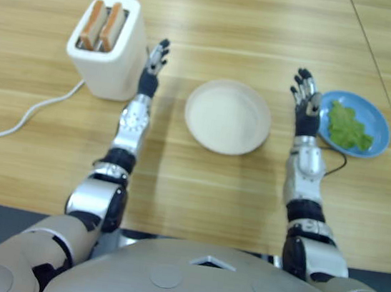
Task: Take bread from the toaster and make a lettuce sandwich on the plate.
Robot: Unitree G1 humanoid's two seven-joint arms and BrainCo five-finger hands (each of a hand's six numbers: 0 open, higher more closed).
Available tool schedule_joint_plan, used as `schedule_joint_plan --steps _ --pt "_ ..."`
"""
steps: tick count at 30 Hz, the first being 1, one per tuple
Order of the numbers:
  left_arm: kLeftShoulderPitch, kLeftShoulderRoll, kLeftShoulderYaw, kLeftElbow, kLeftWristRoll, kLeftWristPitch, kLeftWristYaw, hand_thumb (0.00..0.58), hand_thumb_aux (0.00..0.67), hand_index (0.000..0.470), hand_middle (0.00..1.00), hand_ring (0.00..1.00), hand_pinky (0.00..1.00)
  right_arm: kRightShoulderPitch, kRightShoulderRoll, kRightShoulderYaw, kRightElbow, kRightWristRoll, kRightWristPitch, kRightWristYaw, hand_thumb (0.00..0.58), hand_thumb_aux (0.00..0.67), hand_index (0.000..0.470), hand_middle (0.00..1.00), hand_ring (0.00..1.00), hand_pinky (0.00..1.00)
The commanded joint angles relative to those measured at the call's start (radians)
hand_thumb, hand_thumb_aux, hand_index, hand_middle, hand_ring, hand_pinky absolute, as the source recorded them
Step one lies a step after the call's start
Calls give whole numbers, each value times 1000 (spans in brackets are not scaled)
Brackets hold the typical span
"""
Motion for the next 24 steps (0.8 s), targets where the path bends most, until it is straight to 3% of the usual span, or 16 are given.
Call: schedule_joint_plan --steps 1,12,15,20,24 --pt "-6 10 -1 28 22 27 18 0 0 0 0 0 0 2 4 7 19 5 6 17 0 0 0 0 0 0" --pt "1 9 -19 9 47 36 16 0 0 0 0 0 0 -1 2 9 39 -14 3 12 0 0 0 0 0 0" --pt "68 6 -54 -259 63 48 -6 0 0 0 0 0 0 -4 0 8 50 -22 1 8 0 0 0 0 0 0" --pt "153 104 -23 -923 82 249 -49 0 0 0 0 0 0 0 -1 3 57 -23 -2 2 0 0 0 0 0 0" --pt "137 306 76 -987 390 456 46 0 0 0 0 0 0 -5 2 5 67 -26 -4 -1 0 0 0 0 0 0"
